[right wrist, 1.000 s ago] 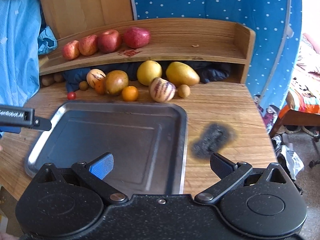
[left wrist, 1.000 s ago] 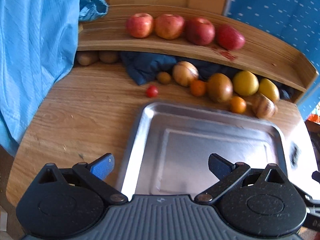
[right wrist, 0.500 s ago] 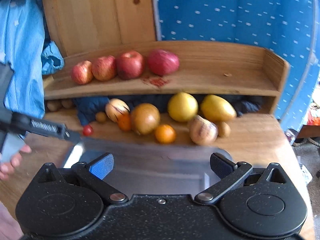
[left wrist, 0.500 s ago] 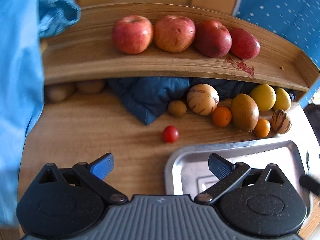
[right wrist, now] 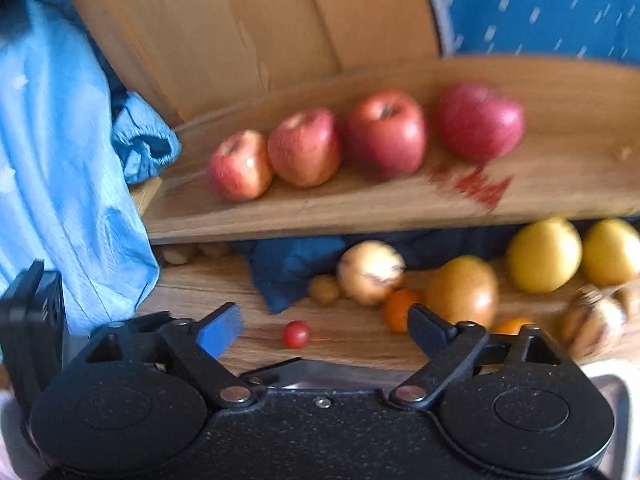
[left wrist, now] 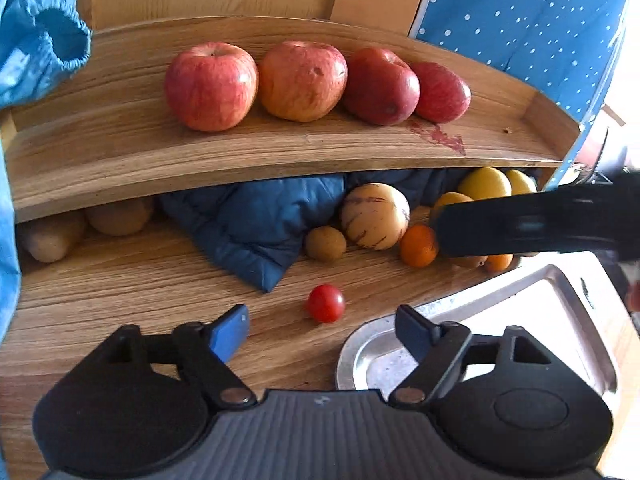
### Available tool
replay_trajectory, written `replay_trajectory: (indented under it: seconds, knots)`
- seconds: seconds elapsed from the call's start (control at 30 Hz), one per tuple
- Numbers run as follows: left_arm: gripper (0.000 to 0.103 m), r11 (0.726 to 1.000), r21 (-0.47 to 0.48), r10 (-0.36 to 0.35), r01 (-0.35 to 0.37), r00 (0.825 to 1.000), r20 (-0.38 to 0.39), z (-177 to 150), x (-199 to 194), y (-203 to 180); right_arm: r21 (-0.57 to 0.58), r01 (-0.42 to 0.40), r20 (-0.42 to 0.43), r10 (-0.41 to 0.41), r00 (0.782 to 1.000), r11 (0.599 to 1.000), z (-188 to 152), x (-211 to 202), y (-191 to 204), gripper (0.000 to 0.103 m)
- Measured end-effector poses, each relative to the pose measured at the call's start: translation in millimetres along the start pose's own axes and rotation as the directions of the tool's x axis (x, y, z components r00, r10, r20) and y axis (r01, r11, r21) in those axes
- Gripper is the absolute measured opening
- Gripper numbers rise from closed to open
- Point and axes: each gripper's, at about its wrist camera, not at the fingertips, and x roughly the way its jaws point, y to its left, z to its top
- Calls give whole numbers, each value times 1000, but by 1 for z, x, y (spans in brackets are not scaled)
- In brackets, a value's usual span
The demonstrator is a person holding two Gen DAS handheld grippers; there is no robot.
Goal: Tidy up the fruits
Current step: 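Reach the left gripper to the cherry tomato while the right reaches a small brown fruit, then grasp the cherry tomato with the left gripper while the right grasps the small brown fruit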
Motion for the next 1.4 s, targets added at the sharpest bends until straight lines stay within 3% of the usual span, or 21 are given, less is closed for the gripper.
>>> replay_trajectory:
  seconds: [0.27, 0.43, 0.83, 1.07, 1.4]
  knots:
    - [56, 998, -5, -60, 60, 998, 2, 3, 6, 11, 239, 0, -99, 24, 995, 971, 14, 49, -7, 58]
    - [43, 997, -9, -77, 77, 997, -7, 7, 12, 18, 287, 32, -104, -2, 995, 957, 16, 64, -8, 45]
    - [35, 996, 35, -86, 88, 995, -54, 12, 22, 16, 343, 100, -128, -59, 990, 934, 16, 99, 0, 33]
    - [24, 996, 43, -75, 78, 995, -60, 16, 25, 13, 338, 103, -124, -65, 990, 936, 12, 110, 0, 29]
    - [23, 997, 26, -72, 74, 995, -68, 20, 27, 10, 331, 50, -80, -25, 996, 942, -5, 81, -9, 29]
